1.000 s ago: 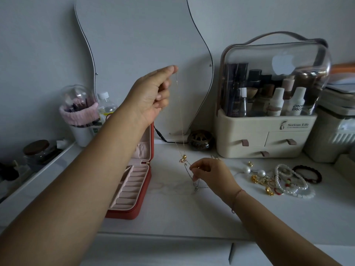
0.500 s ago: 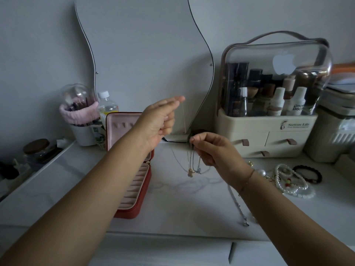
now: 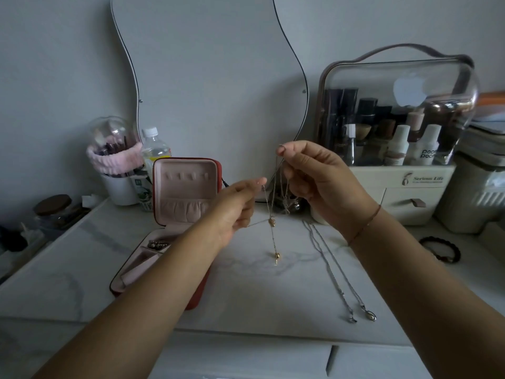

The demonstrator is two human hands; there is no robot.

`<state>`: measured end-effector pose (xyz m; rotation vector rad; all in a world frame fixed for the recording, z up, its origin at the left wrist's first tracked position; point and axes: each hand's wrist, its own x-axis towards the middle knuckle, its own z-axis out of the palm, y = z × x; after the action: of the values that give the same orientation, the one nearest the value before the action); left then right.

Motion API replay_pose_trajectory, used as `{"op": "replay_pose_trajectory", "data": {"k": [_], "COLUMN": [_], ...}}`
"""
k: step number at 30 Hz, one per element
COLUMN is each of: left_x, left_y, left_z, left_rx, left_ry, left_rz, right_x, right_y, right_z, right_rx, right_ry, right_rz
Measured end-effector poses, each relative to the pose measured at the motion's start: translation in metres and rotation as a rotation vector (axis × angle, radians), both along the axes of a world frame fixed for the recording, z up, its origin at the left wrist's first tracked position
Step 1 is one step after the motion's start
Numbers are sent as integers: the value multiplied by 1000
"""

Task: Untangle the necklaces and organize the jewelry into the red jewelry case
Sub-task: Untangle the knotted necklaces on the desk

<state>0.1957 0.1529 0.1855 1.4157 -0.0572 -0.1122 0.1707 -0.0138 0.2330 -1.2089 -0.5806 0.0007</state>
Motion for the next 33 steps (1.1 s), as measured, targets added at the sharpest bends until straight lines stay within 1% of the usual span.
{"op": "replay_pose_trajectory", "data": {"k": [3, 6, 8, 10, 11, 13, 16, 19, 23, 27, 30, 33], "left_x": [-3, -4, -6, -9, -12, -18, -24, -26, -28, -29, -27, -26], "left_y": [4, 8, 9, 11, 13, 15, 17, 14, 6, 0, -1, -2], "left_z": [-11, -21, -28, -34, -36, -40, -42, -49, -58, -59, -58, -52], "left_rx": [106, 316, 445, 607, 683, 769, 860, 867, 847, 801, 855, 860], "left_ry": [24, 21, -19, -100, -155, -267, -346, -359, -359, -412, -486, -522], "left_rz": [17, 87, 121, 123, 103, 29, -99, -123, -49, -26, 88, 160], "right_x": [3, 5, 6, 7, 8, 9, 10, 10, 10, 10, 11, 12], "right_y": [-4, -8, -9, -10, -11, -11, -10, -7, -5, -6, -5, -3], "right_z": [-2, -10, -16, -21, -23, -25, -24, -23, -21, -21, -24, -28], "right_rx": [8, 21, 35, 50, 56, 63, 68, 88, 104, 126, 132, 137], "right_ry": [29, 111, 170, 221, 241, 273, 307, 327, 338, 352, 366, 384], "right_rz": [-4, -19, -34, -38, -34, -26, -24, -23, -27, -29, -10, -6]}}
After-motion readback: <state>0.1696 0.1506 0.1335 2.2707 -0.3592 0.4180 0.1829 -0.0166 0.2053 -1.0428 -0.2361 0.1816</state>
